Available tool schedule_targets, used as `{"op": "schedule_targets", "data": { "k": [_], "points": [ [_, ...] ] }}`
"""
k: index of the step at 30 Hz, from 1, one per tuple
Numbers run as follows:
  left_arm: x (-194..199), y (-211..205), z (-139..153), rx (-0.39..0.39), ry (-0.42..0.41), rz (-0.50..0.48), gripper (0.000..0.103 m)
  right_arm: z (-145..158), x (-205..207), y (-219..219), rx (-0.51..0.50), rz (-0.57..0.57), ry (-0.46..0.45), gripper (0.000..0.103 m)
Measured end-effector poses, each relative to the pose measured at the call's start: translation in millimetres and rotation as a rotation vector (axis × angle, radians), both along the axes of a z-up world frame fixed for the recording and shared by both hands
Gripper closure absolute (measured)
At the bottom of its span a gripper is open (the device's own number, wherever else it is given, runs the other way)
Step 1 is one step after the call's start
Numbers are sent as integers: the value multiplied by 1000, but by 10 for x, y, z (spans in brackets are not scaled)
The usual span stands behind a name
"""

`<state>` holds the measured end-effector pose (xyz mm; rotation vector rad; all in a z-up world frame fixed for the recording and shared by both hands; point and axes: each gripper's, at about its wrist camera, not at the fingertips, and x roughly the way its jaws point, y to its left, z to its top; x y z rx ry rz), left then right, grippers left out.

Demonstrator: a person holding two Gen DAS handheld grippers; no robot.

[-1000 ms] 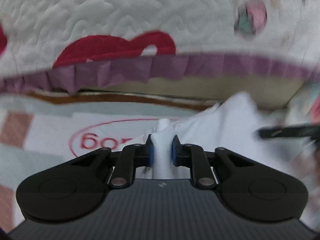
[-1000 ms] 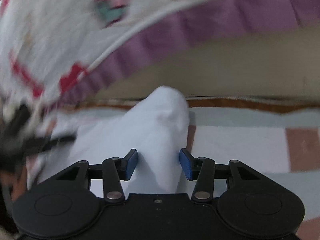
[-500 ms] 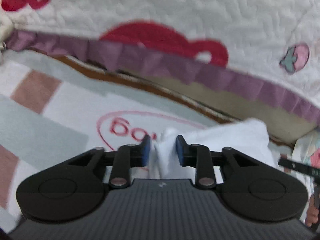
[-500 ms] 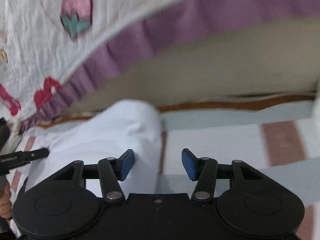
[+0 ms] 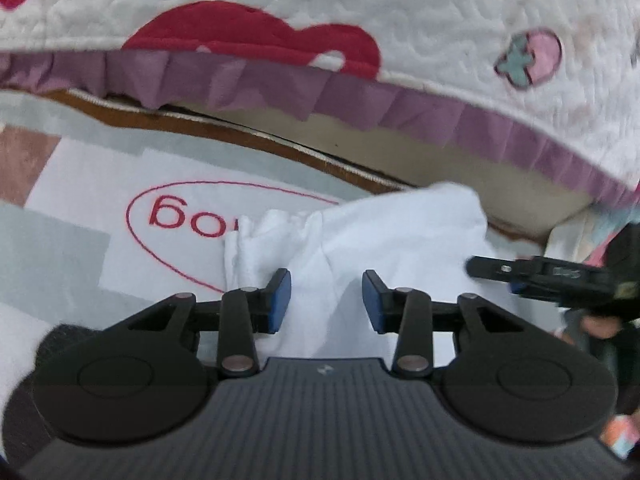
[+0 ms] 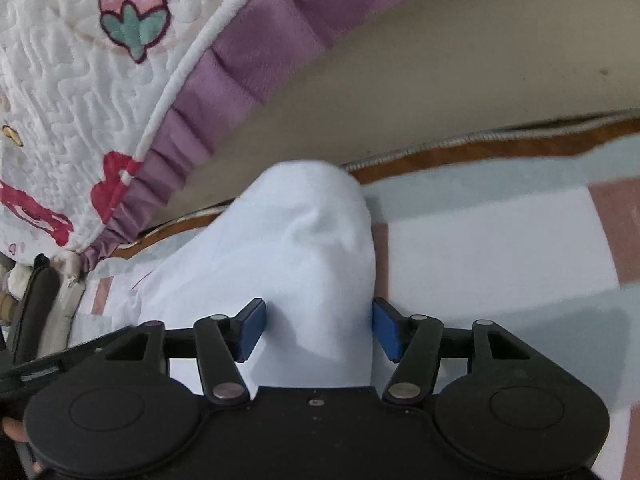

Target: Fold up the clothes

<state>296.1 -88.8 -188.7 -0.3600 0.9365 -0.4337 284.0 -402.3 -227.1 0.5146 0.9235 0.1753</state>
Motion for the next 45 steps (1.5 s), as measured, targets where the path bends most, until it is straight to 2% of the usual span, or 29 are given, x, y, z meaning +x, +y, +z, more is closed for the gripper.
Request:
{"op": "schedule_targets", "data": {
  "k": [3,4,5,7,10,13,16,18,20,21,25,26,29,32,34,39,40,41,42,45],
  "points": [
    [20,-23,-31,-4,1,1,62,-50,132,-103,65,-48,-32,40],
    [33,-34,-37,-3,0,2,62,-68,159,-141,101,-62,-40,61],
    [29,-32,-31,-3,-2,-1,62,-70,174,-171,117,-65,-56,87],
    [20,-19,-21,1,-8,-17,62,-51,180,-239,147,-76,-100,88],
    [35,23,-23,5,-20,-51,63,-41,178,-351,197,-108,-139,88],
    [71,46,7,16,-31,-26,65,-62,214,-309,90,-100,-102,88],
    [59,44,122,92,-73,3,65,49,111,-250,1,-124,-146,79],
    [45,104,208,119,-104,38,55,103,19,-276,9,-159,-153,75],
    [55,223,265,130,-98,71,53,119,-92,-309,63,-149,-136,51],
    [44,290,282,111,-88,77,53,113,-145,-302,83,-130,-126,48],
    [-118,432,214,-29,3,43,45,84,-414,-192,62,-37,-63,48],
    [-187,423,163,-38,33,35,45,82,-493,-184,61,-18,-59,48],
    [-412,359,17,8,131,5,45,83,-688,-183,88,11,-45,47],
    [-679,432,-42,-106,200,1,45,29,-849,-132,118,24,-24,46],
    [-859,476,-67,-138,223,20,44,31,-923,-112,123,33,-18,46],
    [-1009,504,-81,-110,227,32,47,44,-1103,-69,133,56,-3,46],
    [-1036,509,-84,-104,227,34,53,47,-1139,-61,135,60,-1,46],
    [-1026,519,-52,-117,207,22,57,50,-1175,-52,137,65,2,46],
    [-1005,532,-9,-137,180,6,57,52,-1211,-44,139,69,5,46],
    [-922,520,-16,-121,150,-1,57,69,-1264,4,127,90,13,46]
  ]
}}
